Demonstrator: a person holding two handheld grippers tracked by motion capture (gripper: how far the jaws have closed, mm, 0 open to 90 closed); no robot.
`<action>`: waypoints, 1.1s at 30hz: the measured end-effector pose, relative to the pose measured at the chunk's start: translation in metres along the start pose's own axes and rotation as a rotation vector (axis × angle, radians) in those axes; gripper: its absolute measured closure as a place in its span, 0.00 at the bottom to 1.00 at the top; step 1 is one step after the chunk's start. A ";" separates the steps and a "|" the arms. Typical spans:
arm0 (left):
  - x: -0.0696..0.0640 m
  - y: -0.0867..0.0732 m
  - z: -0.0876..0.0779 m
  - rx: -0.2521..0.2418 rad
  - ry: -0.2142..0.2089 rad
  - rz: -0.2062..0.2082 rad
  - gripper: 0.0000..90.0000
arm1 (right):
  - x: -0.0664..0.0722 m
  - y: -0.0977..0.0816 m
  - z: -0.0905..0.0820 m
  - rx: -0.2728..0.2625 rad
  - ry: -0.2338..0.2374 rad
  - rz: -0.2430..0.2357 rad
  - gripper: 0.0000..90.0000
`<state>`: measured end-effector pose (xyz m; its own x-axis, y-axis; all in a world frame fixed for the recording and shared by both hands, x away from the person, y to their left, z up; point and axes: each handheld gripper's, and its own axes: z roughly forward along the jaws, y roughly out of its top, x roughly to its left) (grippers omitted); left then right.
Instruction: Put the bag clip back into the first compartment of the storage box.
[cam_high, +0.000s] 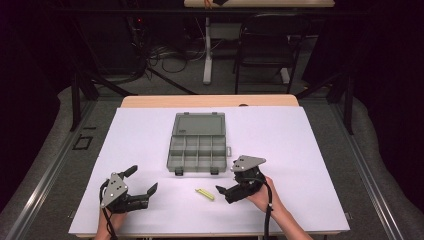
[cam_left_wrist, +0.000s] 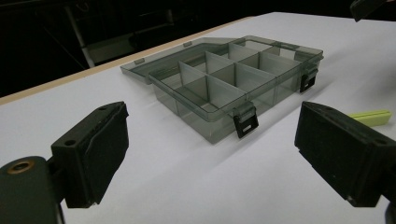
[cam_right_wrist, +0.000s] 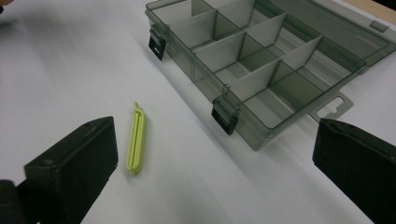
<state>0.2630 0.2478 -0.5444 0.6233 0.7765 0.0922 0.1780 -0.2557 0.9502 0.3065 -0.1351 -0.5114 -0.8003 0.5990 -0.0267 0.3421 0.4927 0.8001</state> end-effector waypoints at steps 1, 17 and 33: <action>0.000 0.000 0.000 0.002 0.002 0.000 0.11 | 0.002 0.002 0.003 0.013 0.009 -0.001 0.00; -0.007 0.001 0.003 0.037 -0.027 0.022 0.11 | 0.019 0.017 0.024 0.109 0.026 -0.023 0.00; -0.008 0.002 0.005 0.046 -0.034 0.033 0.11 | 0.039 0.023 0.042 0.227 0.014 -0.068 0.09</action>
<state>0.2623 0.2379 -0.5450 0.6547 0.7475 0.1122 0.1916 -0.3077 0.9320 0.3039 -0.0741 -0.5187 -0.8317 0.5513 -0.0662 0.3876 0.6618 0.6417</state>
